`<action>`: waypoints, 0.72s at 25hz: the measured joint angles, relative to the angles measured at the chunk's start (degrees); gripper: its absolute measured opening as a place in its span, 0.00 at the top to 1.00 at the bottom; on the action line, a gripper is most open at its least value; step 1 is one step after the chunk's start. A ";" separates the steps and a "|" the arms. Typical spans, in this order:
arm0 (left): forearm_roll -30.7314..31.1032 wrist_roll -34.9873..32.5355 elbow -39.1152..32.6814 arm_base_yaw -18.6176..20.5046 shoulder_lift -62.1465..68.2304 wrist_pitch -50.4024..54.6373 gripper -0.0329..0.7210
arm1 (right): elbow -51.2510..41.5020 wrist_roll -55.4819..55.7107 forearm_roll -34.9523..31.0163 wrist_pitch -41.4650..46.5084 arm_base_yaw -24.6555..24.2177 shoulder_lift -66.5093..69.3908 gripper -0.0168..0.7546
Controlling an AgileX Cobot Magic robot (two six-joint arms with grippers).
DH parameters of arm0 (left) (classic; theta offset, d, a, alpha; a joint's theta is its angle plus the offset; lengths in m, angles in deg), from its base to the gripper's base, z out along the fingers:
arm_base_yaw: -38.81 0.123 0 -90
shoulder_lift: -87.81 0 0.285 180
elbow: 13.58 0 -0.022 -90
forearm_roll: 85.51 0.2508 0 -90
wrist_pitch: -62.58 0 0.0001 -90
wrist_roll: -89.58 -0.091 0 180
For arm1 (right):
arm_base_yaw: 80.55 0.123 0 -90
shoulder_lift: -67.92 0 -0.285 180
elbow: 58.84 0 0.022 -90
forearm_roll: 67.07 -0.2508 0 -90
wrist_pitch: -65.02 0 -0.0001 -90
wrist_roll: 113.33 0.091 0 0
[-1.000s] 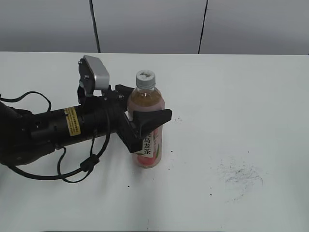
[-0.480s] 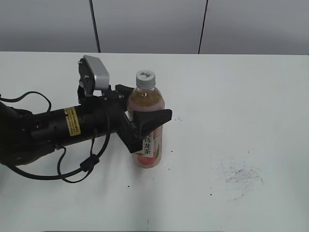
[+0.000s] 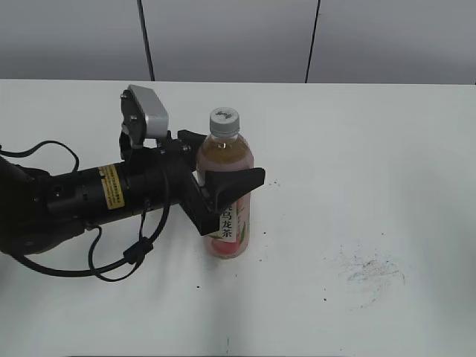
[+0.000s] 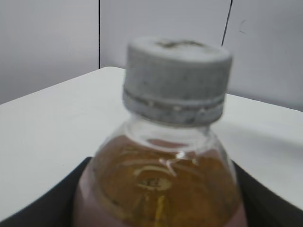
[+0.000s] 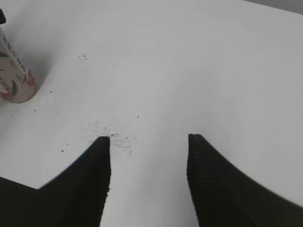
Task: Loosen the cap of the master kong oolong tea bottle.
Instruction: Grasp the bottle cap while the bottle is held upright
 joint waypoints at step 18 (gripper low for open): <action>-1.04 0.26 0.00 -0.02 0.00 -0.07 0.37 | 48.67 5.32 0.76 19.26 16.95 51.79 0.53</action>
